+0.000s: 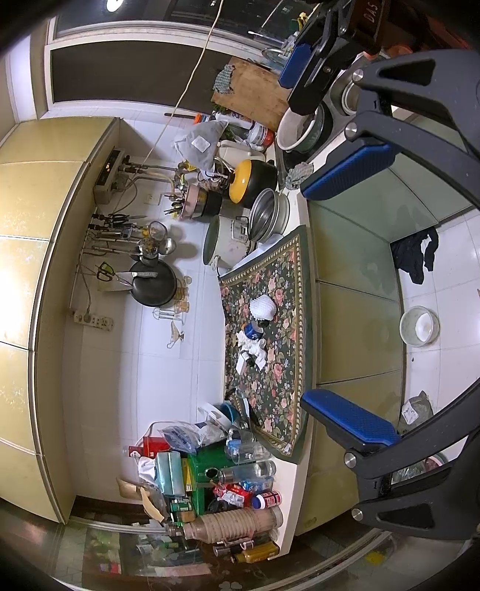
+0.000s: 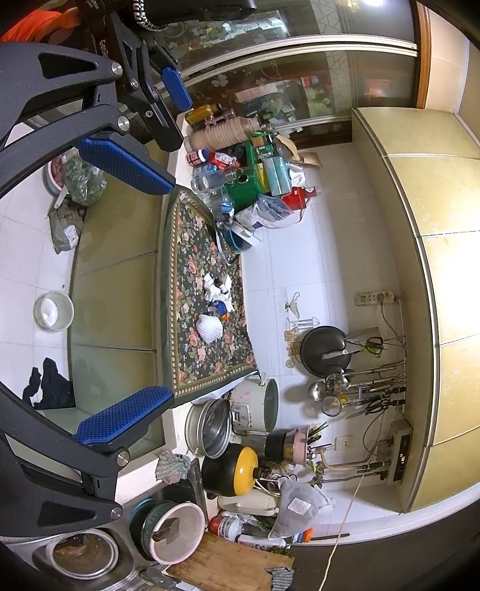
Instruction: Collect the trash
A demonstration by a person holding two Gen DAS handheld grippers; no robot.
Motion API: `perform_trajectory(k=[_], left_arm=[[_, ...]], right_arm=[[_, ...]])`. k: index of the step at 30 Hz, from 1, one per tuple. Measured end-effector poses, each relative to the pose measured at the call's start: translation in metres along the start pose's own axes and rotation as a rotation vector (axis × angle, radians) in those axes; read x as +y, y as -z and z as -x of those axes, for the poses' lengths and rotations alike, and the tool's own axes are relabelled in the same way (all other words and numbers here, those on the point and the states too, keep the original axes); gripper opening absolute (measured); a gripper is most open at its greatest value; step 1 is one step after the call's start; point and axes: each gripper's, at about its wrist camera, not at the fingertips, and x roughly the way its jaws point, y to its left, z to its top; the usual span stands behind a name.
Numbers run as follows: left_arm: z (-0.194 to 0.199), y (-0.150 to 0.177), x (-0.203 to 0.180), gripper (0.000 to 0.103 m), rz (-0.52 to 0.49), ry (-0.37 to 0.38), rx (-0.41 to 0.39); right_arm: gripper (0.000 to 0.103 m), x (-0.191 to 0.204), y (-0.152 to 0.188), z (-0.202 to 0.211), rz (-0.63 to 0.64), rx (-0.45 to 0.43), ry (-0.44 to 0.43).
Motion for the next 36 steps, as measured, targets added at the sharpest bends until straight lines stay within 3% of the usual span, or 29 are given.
perform_trajectory(k=[8,17,30,36], left_arm=[[-0.004,0.002,0.002,0.103,-0.004,-0.005,0.004],[-0.046,-0.012,-0.003,0.103,0.005,-0.032,0.031],[-0.163,-0.027,0.005,0.103,0.028,-0.143,0.104],[-0.239,-0.031,0.038,0.103,0.065,-0.164,0.158]], right_arm=[[0.103,-0.001,-0.001,-0.003,-0.006,0.001,0.001],[0.103,-0.023,-0.006,-0.028,-0.015,0.018,0.001],[0.103,-0.067,-0.019,-0.107,0.018,0.073,0.025],[0.103,-0.079,-0.023,-0.159,0.005,0.124,0.028]])
